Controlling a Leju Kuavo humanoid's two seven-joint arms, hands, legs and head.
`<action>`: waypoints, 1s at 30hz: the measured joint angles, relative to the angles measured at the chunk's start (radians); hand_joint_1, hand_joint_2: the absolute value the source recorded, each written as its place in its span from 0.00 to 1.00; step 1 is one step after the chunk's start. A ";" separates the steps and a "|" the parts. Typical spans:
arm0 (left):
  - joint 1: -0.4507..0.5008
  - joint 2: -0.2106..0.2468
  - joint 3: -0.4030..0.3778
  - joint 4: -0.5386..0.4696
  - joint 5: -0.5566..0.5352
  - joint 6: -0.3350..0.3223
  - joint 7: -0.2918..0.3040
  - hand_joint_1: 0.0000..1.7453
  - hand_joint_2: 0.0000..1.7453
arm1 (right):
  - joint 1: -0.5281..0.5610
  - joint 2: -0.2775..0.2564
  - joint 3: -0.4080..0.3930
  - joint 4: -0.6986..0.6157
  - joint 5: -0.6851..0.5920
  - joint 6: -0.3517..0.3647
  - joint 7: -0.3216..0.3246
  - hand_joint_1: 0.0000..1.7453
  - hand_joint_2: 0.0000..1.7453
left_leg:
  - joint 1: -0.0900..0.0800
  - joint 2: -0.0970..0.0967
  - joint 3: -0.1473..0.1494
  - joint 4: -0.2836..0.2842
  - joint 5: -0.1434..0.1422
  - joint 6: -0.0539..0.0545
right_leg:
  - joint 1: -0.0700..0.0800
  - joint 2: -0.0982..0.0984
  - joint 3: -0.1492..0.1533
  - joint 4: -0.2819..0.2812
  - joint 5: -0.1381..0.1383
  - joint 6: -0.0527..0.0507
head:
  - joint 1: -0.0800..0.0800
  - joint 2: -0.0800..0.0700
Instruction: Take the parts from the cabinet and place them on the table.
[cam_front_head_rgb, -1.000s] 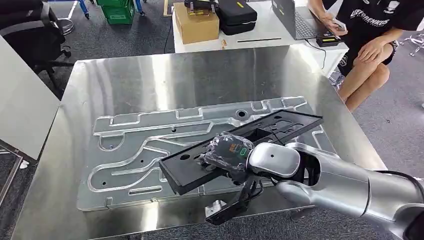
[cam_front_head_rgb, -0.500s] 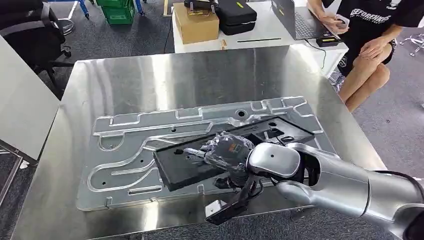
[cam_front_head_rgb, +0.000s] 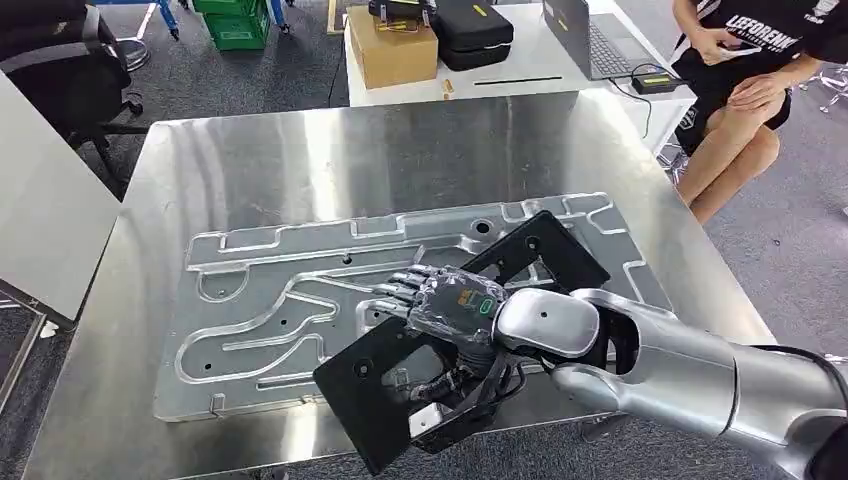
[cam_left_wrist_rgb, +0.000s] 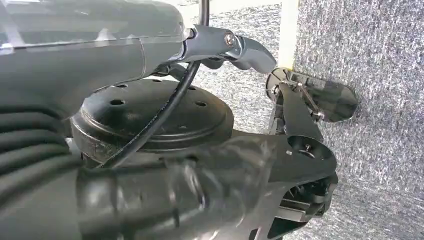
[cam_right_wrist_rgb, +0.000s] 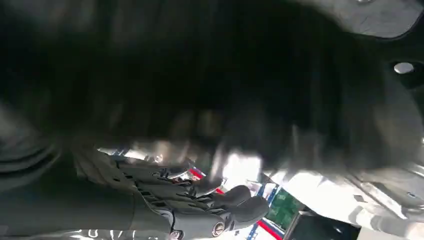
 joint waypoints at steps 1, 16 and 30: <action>0.000 0.000 0.000 0.000 0.000 0.000 0.000 0.00 0.00 | 0.000 0.000 0.000 0.000 0.000 0.000 0.000 0.00 0.00 | 0.000 0.000 0.000 0.000 0.000 0.000 | 0.000 0.000 0.000 0.000 0.000 0.000 | 0.000 0.000; 0.000 0.000 -0.008 0.000 -0.002 0.004 -0.004 0.00 0.00 | 0.010 0.000 0.000 0.001 0.000 -0.009 -0.002 0.00 0.00 | 0.000 0.000 0.000 0.000 0.000 0.000 | 0.000 0.000 0.000 0.000 0.000 0.000 | 0.000 0.000; 0.000 0.002 -0.010 0.000 -0.002 -0.002 -0.005 0.00 0.00 | 0.014 -0.004 0.000 0.002 0.005 -0.018 -0.005 0.00 0.00 | -0.009 0.000 -0.002 0.006 -0.003 0.006 | -0.009 0.000 0.001 -0.003 0.002 0.011 | 0.000 0.000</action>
